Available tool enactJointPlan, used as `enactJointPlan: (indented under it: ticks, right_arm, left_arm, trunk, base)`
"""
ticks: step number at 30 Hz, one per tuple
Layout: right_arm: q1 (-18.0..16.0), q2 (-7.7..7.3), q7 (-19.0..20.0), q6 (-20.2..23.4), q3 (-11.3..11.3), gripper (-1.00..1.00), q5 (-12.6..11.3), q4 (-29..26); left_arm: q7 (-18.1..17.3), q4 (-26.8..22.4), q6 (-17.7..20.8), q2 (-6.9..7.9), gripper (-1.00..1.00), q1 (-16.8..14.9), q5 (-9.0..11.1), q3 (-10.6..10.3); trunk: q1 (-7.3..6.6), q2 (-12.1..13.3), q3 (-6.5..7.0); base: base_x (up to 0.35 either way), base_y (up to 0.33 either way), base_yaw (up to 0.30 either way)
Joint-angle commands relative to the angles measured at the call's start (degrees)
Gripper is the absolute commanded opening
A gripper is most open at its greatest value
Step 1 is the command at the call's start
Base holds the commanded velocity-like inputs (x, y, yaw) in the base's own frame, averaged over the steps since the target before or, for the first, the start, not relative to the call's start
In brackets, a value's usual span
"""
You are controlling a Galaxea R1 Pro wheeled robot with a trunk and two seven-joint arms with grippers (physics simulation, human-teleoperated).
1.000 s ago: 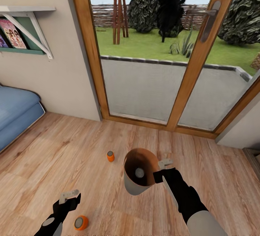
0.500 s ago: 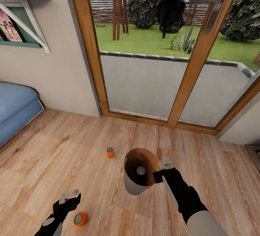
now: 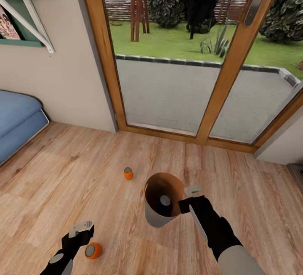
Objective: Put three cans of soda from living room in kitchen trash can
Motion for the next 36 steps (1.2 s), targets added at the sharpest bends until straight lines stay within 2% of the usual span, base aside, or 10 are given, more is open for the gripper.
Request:
enactJointPlan:
  ticks: [1,23,29,34,36]
  right_arm:
    - [-0.03,0.01,0.54,-0.10,0.02,-1.00,-0.54,-0.03]
    - [0.00,0.01,0.54,-0.10,0.02,-1.00,-0.54,-0.03]
    - [-0.04,0.01,0.54,-0.10,0.02,-1.00,-0.54,-0.29]
    - [-0.05,0.01,0.55,0.03,0.02,-1.00,-0.54,-3.22]
    - [-0.05,0.01,0.55,0.06,0.02,-1.00,-0.54,-3.72]
  left_arm:
    - [0.00,0.00,0.00,0.00,1.00,0.00,0.01,0.00]
    - [0.00,0.00,-0.01,0.00,1.00,0.00,-0.07,0.00]
    - [0.00,0.00,-0.01,0.01,1.00,0.00,-0.05,0.00]
    - [0.00,0.00,-0.01,0.07,1.00,0.00,-0.09,0.03]
    - [0.00,0.00,-0.01,0.08,1.00,0.00,-0.12,0.06]
  trunk:
    - [0.22,-0.42,-0.27]
    - [5.05,-9.24,-6.23]
    - [5.05,-9.24,-6.47]
    - [5.05,-9.24,-6.50]
    - [5.49,-10.05,-6.86]
  base:
    - [0.000,0.000,0.000]
    - [0.000,0.000,0.000]
    - [0.000,0.000,0.000]
    - [0.000,0.000,0.000]
    - [0.000,0.000,0.000]
